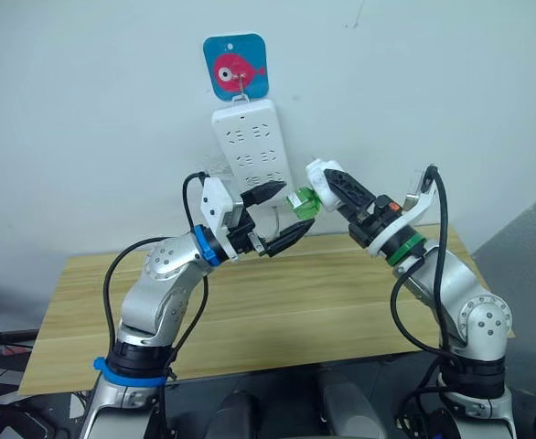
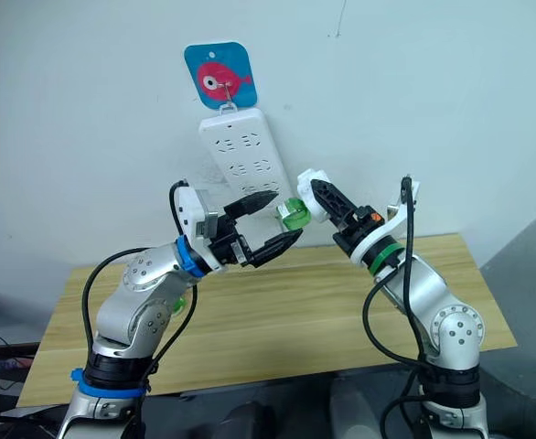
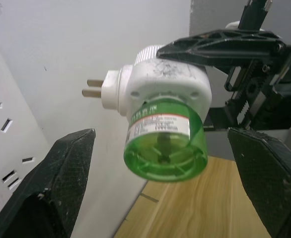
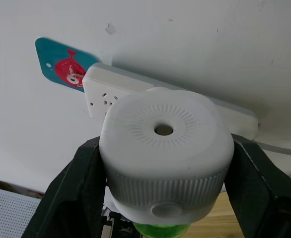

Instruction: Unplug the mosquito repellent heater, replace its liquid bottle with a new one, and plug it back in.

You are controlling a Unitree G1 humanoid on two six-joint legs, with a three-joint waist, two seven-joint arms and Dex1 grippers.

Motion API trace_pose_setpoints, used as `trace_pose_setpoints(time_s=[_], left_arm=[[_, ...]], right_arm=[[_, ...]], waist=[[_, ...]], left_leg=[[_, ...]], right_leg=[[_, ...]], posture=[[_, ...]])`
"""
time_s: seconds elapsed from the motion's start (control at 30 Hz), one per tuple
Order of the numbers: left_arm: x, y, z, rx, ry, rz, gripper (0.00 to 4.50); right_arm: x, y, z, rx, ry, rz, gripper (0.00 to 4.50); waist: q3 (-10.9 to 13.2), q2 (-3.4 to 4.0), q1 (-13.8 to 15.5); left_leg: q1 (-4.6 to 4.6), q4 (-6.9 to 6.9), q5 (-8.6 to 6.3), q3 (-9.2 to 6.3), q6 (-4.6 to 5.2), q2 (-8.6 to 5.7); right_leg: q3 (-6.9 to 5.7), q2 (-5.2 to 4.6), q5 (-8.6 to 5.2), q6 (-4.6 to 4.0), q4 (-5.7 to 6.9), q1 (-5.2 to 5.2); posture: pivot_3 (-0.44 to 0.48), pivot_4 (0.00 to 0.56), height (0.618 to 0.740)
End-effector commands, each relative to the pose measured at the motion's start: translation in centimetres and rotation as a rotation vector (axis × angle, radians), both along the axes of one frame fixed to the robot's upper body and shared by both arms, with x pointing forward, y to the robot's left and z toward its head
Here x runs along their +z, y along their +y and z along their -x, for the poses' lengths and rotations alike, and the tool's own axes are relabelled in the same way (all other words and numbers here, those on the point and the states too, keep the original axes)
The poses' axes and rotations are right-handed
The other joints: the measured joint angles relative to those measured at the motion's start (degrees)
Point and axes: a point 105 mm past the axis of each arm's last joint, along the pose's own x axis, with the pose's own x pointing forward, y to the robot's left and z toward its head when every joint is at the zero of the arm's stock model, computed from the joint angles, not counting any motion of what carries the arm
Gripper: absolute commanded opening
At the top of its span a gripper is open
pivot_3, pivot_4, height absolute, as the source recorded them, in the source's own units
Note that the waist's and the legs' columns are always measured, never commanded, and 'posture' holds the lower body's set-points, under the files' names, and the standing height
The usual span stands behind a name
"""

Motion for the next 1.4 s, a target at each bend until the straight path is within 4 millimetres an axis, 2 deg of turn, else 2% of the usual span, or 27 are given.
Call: trace_pose_setpoints(time_s=[0.03,0.3,0.57,0.8,1.07,1.2,1.23,1.4], left_arm=[[0.9,-0.4,0.2,-0.02,-0.047,0.013,4.49],[0.2,-1.1,-0.5,-0.045,-0.027,0.0,4.49],[0.7,-1.4,-0.8,-0.045,-0.02,0.044,4.49],[0.7,-2.0,-0.6,-0.077,-0.018,0.052,2.31],[0.4,-1.5,-0.9,-0.067,-0.02,0.041,2.26],[0.5,-0.9,-1.0,-0.065,-0.056,0.02,2.26],[0.4,-0.8,-1.0,-0.069,-0.059,0.015,2.26],[-0.7,-0.5,-0.3,-0.116,-0.066,-0.033,2.26]], right_arm=[[1.6,0.2,1.0,0.018,-0.063,-0.027,2.91],[1.7,0.4,1.1,0.019,-0.063,-0.032,2.91],[1.6,0.5,1.4,0.022,-0.061,-0.034,2.91],[1.5,0.7,1.5,0.028,-0.058,-0.029,2.91],[0.8,0.4,1.5,0.019,-0.034,0.0,2.91],[0.9,-1.8,2.0,-0.019,-0.039,-0.013,4.33],[0.9,-2.3,2.3,-0.018,-0.036,-0.02,4.5],[0.4,-5.3,3.8,0.005,-0.038,0.023,4.5]], waist=[[0.0,0.0,0.03],[0.0,0.0,-0.01],[0.0,0.0,-0.02],[0.0,0.0,-0.02],[0.0,0.0,-0.01],[0.0,0.0,0.03],[0.0,-0.01,0.05],[0.0,-0.01,0.12]], left_leg=[[-0.02,0.0,0.0,-0.01,0.0,0.0],[-0.04,0.0,-0.01,-0.01,0.02,-0.01],[-0.06,0.0,-0.01,-0.02,0.03,-0.01],[-0.05,0.01,-0.01,-0.01,0.02,-0.03],[-0.05,0.0,-0.01,-0.02,0.02,-0.02],[-0.06,0.0,-0.01,-0.03,0.02,-0.02],[-0.08,0.0,-0.01,-0.03,0.02,-0.02],[-0.11,0.01,-0.02,-0.02,0.04,-0.07]], right_leg=[[-0.01,-0.01,0.0,0.0,-0.02,0.0],[-0.02,-0.01,0.0,0.0,-0.06,0.0],[-0.02,-0.01,0.0,0.0,-0.08,0.0],[-0.02,-0.01,0.0,0.01,-0.07,0.01],[-0.03,-0.01,0.0,0.01,-0.07,0.0],[-0.04,0.0,0.0,0.01,-0.07,0.0],[-0.04,-0.01,0.0,0.01,-0.08,0.0],[-0.02,-0.01,0.0,0.01,-0.12,0.02]], posture=[[-0.187,0.191,0.74],[-0.193,0.186,0.74],[-0.195,0.183,0.74],[-0.191,0.183,0.74],[-0.193,0.18,0.74],[-0.19,0.176,0.74],[-0.189,0.175,0.74],[-0.192,0.173,0.74]])
